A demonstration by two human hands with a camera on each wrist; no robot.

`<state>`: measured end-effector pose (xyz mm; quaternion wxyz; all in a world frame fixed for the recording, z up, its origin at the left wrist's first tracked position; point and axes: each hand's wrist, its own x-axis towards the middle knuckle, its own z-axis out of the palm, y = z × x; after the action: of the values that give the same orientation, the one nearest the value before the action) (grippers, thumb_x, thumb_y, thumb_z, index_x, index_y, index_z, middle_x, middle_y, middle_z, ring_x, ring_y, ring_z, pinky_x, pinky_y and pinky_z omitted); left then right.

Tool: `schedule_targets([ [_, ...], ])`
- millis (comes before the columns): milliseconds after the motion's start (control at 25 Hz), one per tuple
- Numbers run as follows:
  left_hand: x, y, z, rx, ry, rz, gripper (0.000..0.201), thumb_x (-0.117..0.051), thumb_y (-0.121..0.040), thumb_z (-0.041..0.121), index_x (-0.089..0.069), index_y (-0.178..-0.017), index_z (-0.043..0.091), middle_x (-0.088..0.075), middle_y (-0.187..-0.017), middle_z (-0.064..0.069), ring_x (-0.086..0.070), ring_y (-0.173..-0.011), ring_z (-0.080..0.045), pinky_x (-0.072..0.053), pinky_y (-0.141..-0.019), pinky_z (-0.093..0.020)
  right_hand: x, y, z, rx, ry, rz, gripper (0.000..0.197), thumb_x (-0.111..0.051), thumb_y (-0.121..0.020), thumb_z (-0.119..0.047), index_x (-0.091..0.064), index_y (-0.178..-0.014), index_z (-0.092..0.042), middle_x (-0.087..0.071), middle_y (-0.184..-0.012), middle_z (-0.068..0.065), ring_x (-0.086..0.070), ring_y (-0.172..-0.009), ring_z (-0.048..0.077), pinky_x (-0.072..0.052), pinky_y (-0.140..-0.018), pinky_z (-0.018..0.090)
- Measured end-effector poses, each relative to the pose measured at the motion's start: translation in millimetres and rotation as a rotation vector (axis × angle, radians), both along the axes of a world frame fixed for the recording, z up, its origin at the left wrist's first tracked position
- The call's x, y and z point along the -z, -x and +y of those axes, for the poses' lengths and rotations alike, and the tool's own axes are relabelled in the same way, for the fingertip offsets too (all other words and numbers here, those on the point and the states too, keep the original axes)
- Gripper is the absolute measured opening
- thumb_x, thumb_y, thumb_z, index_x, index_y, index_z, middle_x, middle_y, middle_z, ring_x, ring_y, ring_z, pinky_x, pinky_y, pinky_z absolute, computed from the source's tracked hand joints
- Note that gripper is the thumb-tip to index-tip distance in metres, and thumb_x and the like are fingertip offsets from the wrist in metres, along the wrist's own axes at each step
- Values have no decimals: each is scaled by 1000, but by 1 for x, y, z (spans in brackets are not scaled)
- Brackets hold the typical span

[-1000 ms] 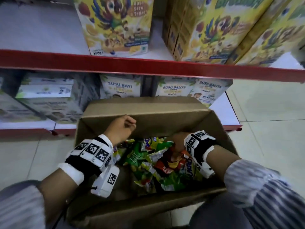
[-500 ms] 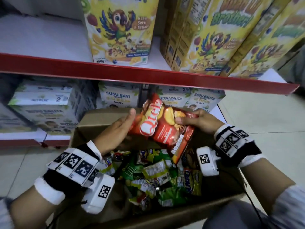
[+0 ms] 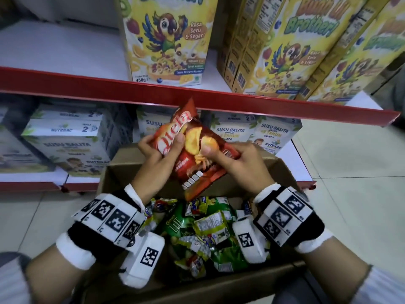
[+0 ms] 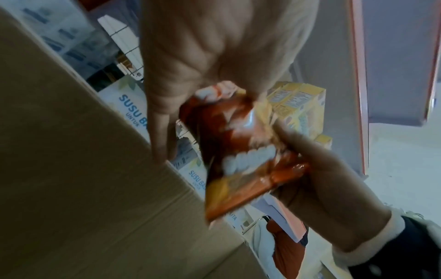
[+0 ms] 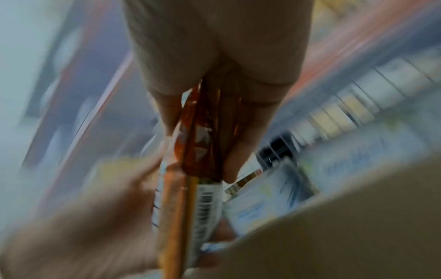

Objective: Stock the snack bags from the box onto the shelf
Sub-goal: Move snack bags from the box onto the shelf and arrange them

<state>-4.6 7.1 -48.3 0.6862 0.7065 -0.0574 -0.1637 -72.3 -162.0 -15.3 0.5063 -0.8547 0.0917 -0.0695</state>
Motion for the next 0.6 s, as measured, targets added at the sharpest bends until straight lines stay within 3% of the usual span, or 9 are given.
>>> schedule_targets([
  [120,3,-9,4,-169,153,-39,90,-72,-54,55,-21,-121,26,-57,-113,7,-66,-84,7,-51,-66,-9,13,-4,0,2,-365,137,35,-71,-65,-52,-74,-71,-18,-75,-80,3,-71,-76,17,-55,-80,26],
  [200,5,-18,12,-223,175,-43,98,-79,-47,50,-24,-125,24,-59,-116,3,-66,-94,-1,-54,-70,-15,26,-4,-8,-164,-433,267,27,-74,-67,-45,-75,-85,-25,-75,-93,3,-70,-89,19,-54,-87,29],
  [240,4,-21,16,-235,166,-44,101,-80,-46,49,-27,-127,22,-60,-118,3,-66,-98,-5,-55,-74,-21,35,-4,-14,-264,-419,340,25,-77,-68,-42,-74,-89,-29,-75,-96,-1,-70,-91,16,-53,-86,26],
  [360,3,-27,28,-240,119,-42,97,-79,-45,50,-37,-127,19,-63,-113,11,-65,-98,-4,-52,-80,-27,73,-15,-26,-438,-89,571,34,-77,-73,-36,-68,-106,-34,-72,-100,-14,-66,-95,1,-48,-82,12],
  [400,4,-28,33,-228,106,-46,93,-79,-46,51,-42,-126,19,-64,-111,11,-66,-97,-4,-52,-79,-26,92,-20,-28,-448,99,627,39,-75,-77,-36,-65,-115,-31,-71,-104,-12,-65,-97,2,-48,-84,14],
  [480,6,-27,40,-193,93,-60,84,-78,-50,49,-49,-124,22,-67,-112,9,-67,-98,-6,-53,-78,-25,129,-28,-32,-441,470,720,45,-68,-85,-33,-58,-127,-20,-66,-121,2,-61,-109,15,-47,-95,26],
  [520,8,-26,43,-184,91,-63,81,-79,-51,49,-50,-123,25,-67,-113,9,-67,-98,-6,-53,-78,-25,146,-29,-35,-419,582,773,50,-66,-86,-33,-54,-132,-16,-59,-130,7,-56,-117,20,-44,-100,30],
  [600,12,-25,48,-181,100,-54,82,-80,-51,48,-47,-124,28,-67,-114,10,-67,-99,-6,-53,-80,-28,174,-28,-40,-395,626,902,72,-72,-79,-39,-44,-139,-11,-48,-141,8,-47,-126,27,-40,-104,33],
])
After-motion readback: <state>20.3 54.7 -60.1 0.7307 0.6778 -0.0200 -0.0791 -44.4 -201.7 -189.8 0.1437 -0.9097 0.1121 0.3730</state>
